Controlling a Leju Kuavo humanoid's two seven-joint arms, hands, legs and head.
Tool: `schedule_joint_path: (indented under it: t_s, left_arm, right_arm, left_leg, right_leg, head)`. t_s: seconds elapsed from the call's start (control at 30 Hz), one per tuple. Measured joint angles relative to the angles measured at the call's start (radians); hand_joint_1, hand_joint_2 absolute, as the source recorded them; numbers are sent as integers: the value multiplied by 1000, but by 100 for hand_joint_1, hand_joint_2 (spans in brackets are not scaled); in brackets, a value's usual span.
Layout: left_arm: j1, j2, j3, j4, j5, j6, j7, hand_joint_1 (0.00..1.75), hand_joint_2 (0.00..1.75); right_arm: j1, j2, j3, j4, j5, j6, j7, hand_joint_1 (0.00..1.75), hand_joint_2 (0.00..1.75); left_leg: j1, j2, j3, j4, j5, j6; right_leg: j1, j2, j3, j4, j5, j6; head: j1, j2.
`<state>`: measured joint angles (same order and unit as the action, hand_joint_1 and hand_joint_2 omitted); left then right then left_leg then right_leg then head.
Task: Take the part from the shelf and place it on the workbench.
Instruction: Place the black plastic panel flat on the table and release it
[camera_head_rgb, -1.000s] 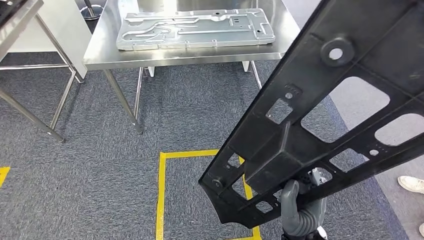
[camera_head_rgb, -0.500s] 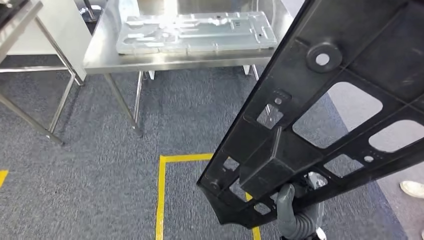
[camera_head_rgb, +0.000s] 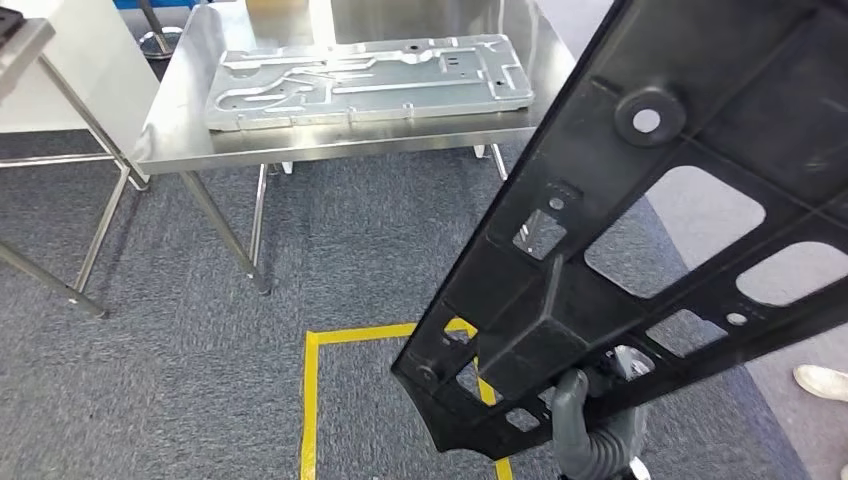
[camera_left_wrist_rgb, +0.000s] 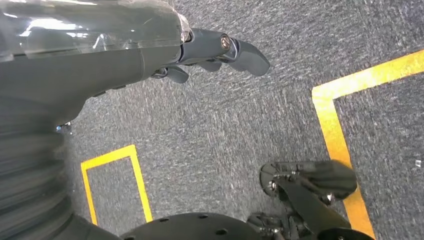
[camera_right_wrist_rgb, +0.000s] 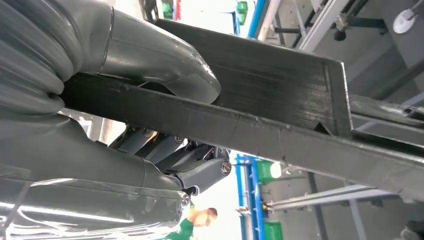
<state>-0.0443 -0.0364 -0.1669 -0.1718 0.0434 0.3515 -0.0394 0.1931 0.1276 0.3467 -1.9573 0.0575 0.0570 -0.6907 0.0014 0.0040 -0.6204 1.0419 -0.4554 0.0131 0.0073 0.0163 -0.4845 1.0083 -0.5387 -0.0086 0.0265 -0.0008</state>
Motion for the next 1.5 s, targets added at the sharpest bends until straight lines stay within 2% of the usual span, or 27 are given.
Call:
schedule_joint_path:
  t_s: [0.1, 0.13, 0.2, 0.27, 0.33, 0.37, 0.43, 0.5, 0.6, 0.67, 0.7, 0.77, 0.83, 0.87, 0.9, 0.97, 1.0, 1.03, 1.1, 1.17, 1.2, 1.27, 1.33, 1.37, 1.4, 1.47, 1.5]
  left_arm:
    - [1, -2, 0, 0, 1, -1, 0, 0, 175]
    - [0, -2, 1, 0, 2, -1, 0, 0, 175]
    - [-3, -3, 2, 0, 3, -1, 0, 0, 175]
    - [-2, -4, 3, 0, 5, -1, 0, 0, 175]
    - [2, -5, 4, 0, 6, -1, 1, 0, 175]
    - [3, -6, 5, 0, 6, -1, 1, 0, 175]
    - [4, -7, 6, 0, 6, -1, 2, 0, 175]
    - [0, -8, 6, 0, 6, -1, 1, 0, 175]
    - [-2, -9, 7, 0, 5, -1, 1, 0, 175]
    - [-4, -9, 7, 0, 4, -1, 0, 0, 175]
    - [-5, -9, 7, 0, 3, -2, -1, 0, 175]
    - [-6, -9, 7, 0, 1, -2, -2, 0, 175]
    - [-6, -9, 7, 0, -2, -3, -1, 0, 175]
    - [-5, -9, 7, 0, -2, -4, 0, 0, 175]
    - [-2, -8, 7, 0, -2, -4, 1, 0, 175]
    - [6, -5, 7, 1, -3, -5, 2, 0, 175]
    - [10, -4, 7, 2, -3, -5, 3, 0, 175]
    - [10, -2, 7, 2, -4, -5, 3, 0, 175]
    - [5, -4, 7, 2, -4, -5, 3, 0, 175]
    - [-4, -5, 7, 1, -5, -6, 2, 0, 175]
    - [-6, -4, 7, 1, -5, -7, 2, 0, 175]
    - [-8, -4, 7, 1, -4, -7, 2, 0, 175]
    - [-6, -5, 7, 1, -3, -7, 2, 0, 175]
    - [-4, -5, 7, 1, -3, -7, 2, 0, 175]
    - [-3, -6, 7, 1, -2, -7, 2, 0, 175]
    - [-3, -6, 7, 1, -2, -7, 1, 0, 175]
    - [-5, -6, 7, 1, -2, -8, 1, 0, 175]
  right_arm:
    - [0, -1, 0, 0, 1, 0, 0, 175, 175]
    - [0, -1, 0, 0, 1, 0, 0, 175, 175]
    - [0, -1, 0, 0, 0, 0, -1, 175, 175]
    - [1, -2, 0, 0, 0, 1, -1, 175, 175]
    - [3, -2, 0, 0, 0, 1, -1, 175, 175]
    - [3, -2, 0, 0, 0, 1, -1, 175, 175]
    - [4, -2, 0, 1, 0, 0, -1, 175, 175]
    - [7, -4, 0, 1, 0, 0, -2, 175, 175]
    - [9, -4, 1, 0, 0, -1, -2, 175, 175]
    - [9, -3, 1, -1, 0, -1, -3, 175, 175]
    - [9, -3, 1, -1, 0, -1, -3, 175, 175]
    - [9, -3, 1, -1, 1, -2, -4, 175, 175]
    - [9, -3, 1, -1, 1, -2, -3, 175, 175]
    - [9, -3, 1, -1, 1, -2, -3, 175, 175]
    - [9, -3, 1, -1, 1, -2, -3, 175, 175]
    - [9, -2, 1, 0, 1, -2, -3, 175, 175]
    - [8, -2, 1, 0, 2, -3, -2, 175, 175]
    - [8, -1, 1, -2, 3, -4, 0, 175, 175]
    - [5, 0, 1, -10, 4, -4, 1, 175, 175]
    - [2, 0, 1, -16, 5, -4, 1, 175, 175]
    - [1, 0, 1, -17, 5, -4, 2, 175, 175]
    - [2, 0, 1, -17, 5, -4, 2, 175, 175]
    - [3, 0, 1, -16, 5, -4, 2, 175, 175]
    - [3, 0, 1, -15, 5, -4, 2, 175, 175]
    - [4, 0, 1, -15, 5, -4, 2, 175, 175]
    - [5, 0, 1, -14, 6, -4, 2, 175, 175]
    - [5, 0, 1, -13, 6, -4, 2, 175, 175]
  left_leg:
    - [2, -3, 31, -12, -7, 18]
    - [3, -3, 45, -14, -12, 23]
    - [5, -4, 65, -17, -26, 29]
    - [6, -6, 85, -17, -46, 27]
    - [9, -7, 116, -17, -72, 22]
    - [11, -8, 134, -18, -86, 19]
    - [13, -9, 165, -20, -115, 10]
    - [12, -8, 187, -31, -134, -3]
    - [11, -7, 203, -12, -110, -24]
    - [12, -7, 147, 92, -90, -26]
    - [13, -7, 102, 158, -99, -25]
    - [11, -7, 15, 243, -177, -22]
    - [9, -7, -36, 235, -256, -18]
    - [8, -7, -49, 200, -252, -14]
    - [6, -8, -57, 152, -199, -7]
    - [-4, -11, -65, 67, -33, 4]
    - [-10, -13, -63, 45, 27, 7]
    - [-15, -15, -57, 37, 50, 8]
    - [-15, -17, -31, 27, 38, 15]
    - [-10, -18, -1, 12, 23, 25]
    - [-8, -18, 14, 6, 13, 28]
    - [-7, -19, 47, -3, -9, 30]
    - [-4, -21, 84, -7, -36, 26]
    - [-2, -22, 105, -8, -51, 24]
    - [-1, -23, 123, -9, -66, 21]
    - [-1, -26, 156, -11, -95, 14]
    - [-2, -27, 168, -16, -108, 9]
  right_leg:
    - [-3, -2, 5, 39, -5, 19]
    - [-5, -3, -13, 76, -8, 25]
    - [-10, -5, -91, 190, -35, 36]
    - [-17, -6, -180, 281, -84, 45]
    - [-21, -9, -223, 270, -94, 51]
    - [-23, -12, -224, 225, -66, 52]
    - [-21, -20, -217, 112, 58, 46]
    - [-15, -23, -212, 52, 138, 32]
    - [-15, -16, -173, 27, 124, 8]
    - [-16, -15, -131, 11, 105, -4]
    - [-15, -15, -112, 5, 93, -8]
    - [-11, -14, -74, 0, 64, -14]
    - [-7, -10, -27, -1, 30, -16]
    - [-4, -7, -1, -2, 11, -17]
    - [-2, -5, 21, -2, -8, -17]
    - [2, 2, 59, 2, -46, -12]
    - [2, 6, 73, 1, -64, -7]
    - [2, 10, 84, 7, -72, -1]
    - [0, 11, 76, 56, -56, 10]
    - [-2, 3, 8, 175, -24, 22]
    - [-5, -1, -39, 236, -30, 27]
    - [-11, -5, -128, 311, -99, 37]
    - [-14, -7, -182, 303, -163, 43]
    - [-14, -9, -193, 267, -158, 44]
    - [-14, -10, -197, 215, -115, 43]
    - [-12, -14, -198, 109, 28, 33]
    - [-10, -16, -195, 79, 81, 26]
  head:
    - [1, 0]
    - [3, 0]
    - [6, 0]
    - [6, 0]
    - [6, 0]
    - [6, 0]
    - [8, 0]
    - [9, 0]
    - [6, 0]
    - [1, 0]
    - [0, 0]
    - [-1, 0]
    - [-1, 0]
    - [-1, 0]
    - [-1, 0]
    - [3, 0]
    - [4, 0]
    - [5, 0]
    - [4, 0]
    - [7, 0]
    - [10, 0]
    - [12, 0]
    - [12, 0]
    - [12, 0]
    - [12, 0]
    - [13, 0]
    - [13, 0]
